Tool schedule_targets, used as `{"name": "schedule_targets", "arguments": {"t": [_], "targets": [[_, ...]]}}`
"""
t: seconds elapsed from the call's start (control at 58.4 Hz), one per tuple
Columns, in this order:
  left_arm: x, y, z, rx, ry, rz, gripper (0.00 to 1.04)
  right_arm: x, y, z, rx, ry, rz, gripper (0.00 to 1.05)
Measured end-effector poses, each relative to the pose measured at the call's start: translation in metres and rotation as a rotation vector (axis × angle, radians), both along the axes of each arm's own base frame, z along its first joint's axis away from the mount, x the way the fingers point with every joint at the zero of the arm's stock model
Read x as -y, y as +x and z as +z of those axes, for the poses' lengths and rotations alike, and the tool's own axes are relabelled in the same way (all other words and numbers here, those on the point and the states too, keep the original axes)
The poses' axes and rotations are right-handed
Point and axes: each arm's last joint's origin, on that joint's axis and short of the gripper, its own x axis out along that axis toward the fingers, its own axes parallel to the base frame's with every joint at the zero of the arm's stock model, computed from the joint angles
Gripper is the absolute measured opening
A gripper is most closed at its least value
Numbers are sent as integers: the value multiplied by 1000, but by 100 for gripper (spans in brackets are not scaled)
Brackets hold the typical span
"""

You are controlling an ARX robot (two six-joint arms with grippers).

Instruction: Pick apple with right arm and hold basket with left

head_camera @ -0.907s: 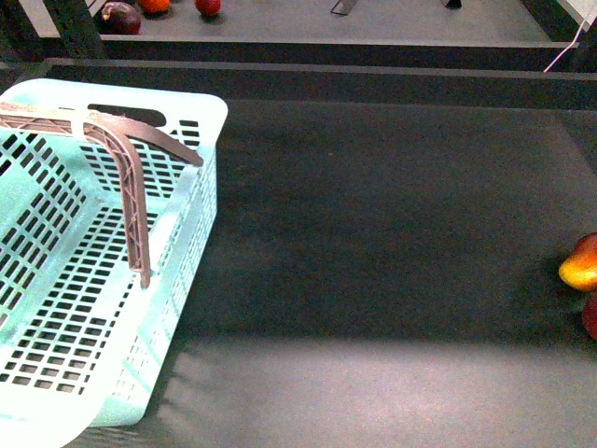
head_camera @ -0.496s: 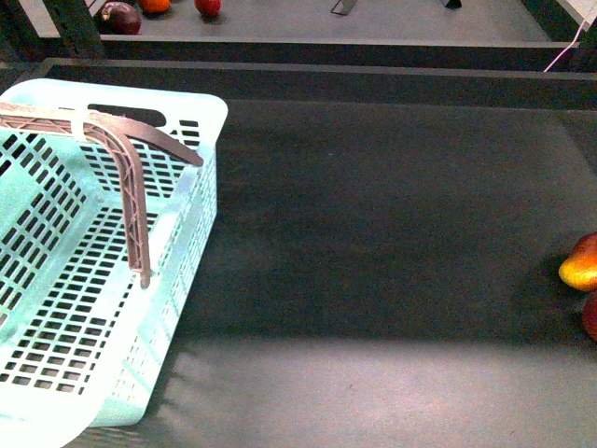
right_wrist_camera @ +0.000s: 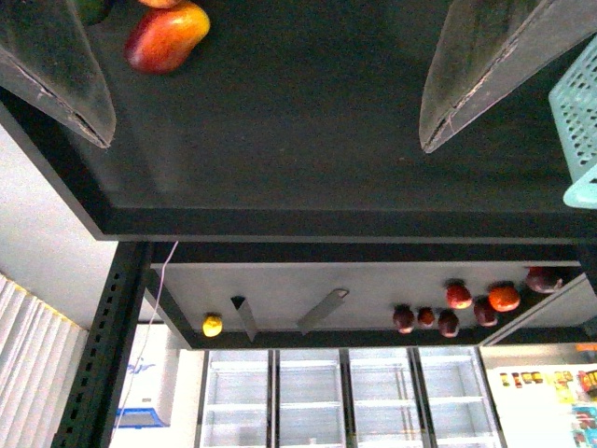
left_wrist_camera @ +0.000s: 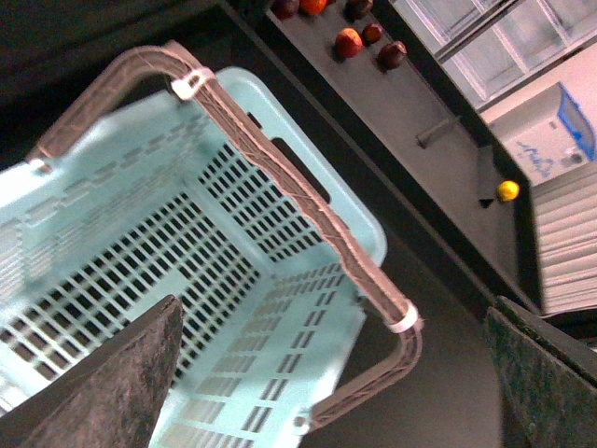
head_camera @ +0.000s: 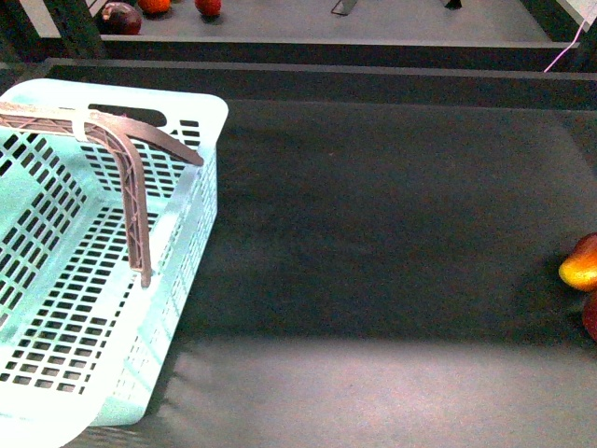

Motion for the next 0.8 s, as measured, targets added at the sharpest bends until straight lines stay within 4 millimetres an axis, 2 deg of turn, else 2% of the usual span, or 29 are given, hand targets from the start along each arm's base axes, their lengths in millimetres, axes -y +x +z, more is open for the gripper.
{"name": "schedule_targets", "arguments": {"t": [0.171,0.308,0.548,0.805], "targets": [[-10,35,-6,-139,-270,89,98,0,0,0,0,0,0,96],[-17,67,-14,-151,-375,129,98,0,0,0,0,0,0,96],[-22,134,-45,-260,-459,217,98,0,0,0,0,0,0,96],[-21,170,-54,-293,-469,225,98,0,0,0,0,0,0,96]]}}
